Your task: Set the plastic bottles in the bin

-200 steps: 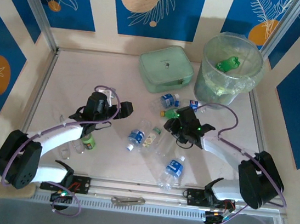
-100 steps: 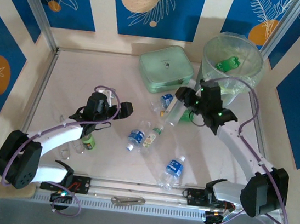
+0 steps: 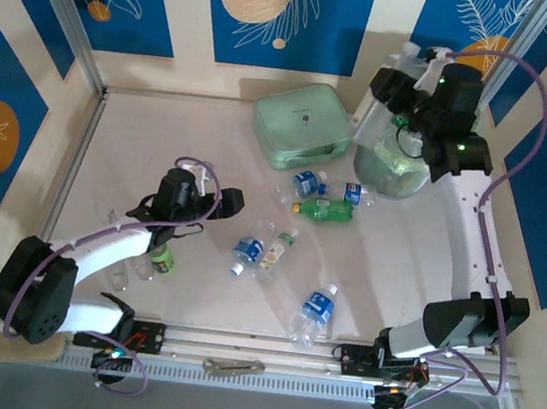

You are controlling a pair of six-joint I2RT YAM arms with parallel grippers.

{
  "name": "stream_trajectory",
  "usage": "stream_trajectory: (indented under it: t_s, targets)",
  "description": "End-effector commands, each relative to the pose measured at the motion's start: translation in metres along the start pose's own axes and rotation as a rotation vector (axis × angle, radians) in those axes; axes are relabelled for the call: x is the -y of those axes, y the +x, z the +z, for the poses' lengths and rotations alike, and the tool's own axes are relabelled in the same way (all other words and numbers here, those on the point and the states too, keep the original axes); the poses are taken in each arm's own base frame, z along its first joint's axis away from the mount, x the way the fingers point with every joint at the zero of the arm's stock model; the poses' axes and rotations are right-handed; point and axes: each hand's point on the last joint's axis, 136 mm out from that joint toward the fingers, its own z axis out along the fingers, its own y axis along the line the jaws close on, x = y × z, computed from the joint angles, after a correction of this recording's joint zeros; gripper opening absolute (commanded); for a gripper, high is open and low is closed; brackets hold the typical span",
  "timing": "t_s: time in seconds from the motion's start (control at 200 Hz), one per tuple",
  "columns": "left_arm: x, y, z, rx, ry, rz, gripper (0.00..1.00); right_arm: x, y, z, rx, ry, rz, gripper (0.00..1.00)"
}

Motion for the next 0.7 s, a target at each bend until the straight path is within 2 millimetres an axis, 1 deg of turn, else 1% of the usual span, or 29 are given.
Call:
stream_trajectory:
  t_s: [0.0,0.09,0.15,0.255,0.39,0.52,0.6,0.69]
  targets:
    - [0.022,-0.001,0.005,-0.029,0.096,0.040,0.99,0.019,-0.027,-0.007,0.039,0.049,-0.024,0.45]
    - [0.028,0.002,0.008,-0.044,0.122,0.048,0.99,0.039,-0.046,-0.008,0.085,0.099,-0.007,0.45]
    - [0.032,0.003,0.009,-0.049,0.137,0.054,0.99,0.057,-0.057,-0.007,0.113,0.145,0.006,0.46]
    - [0.039,0.007,0.011,-0.064,0.168,0.070,0.99,0.084,-0.068,-0.002,0.136,0.206,0.043,0.45]
    - [0.051,0.013,0.011,-0.088,0.212,0.117,0.99,0.115,-0.067,0.012,0.141,0.283,0.094,0.45]
    - [0.063,0.016,0.008,-0.094,0.256,0.166,0.99,0.137,-0.070,0.025,0.157,0.303,0.183,0.45]
    - [0.079,0.018,0.002,-0.096,0.324,0.216,0.99,0.149,-0.070,0.031,0.161,0.316,0.228,0.45]
    - [0.094,0.020,-0.005,-0.096,0.396,0.260,0.99,0.162,-0.065,0.041,0.131,0.323,0.274,0.45]
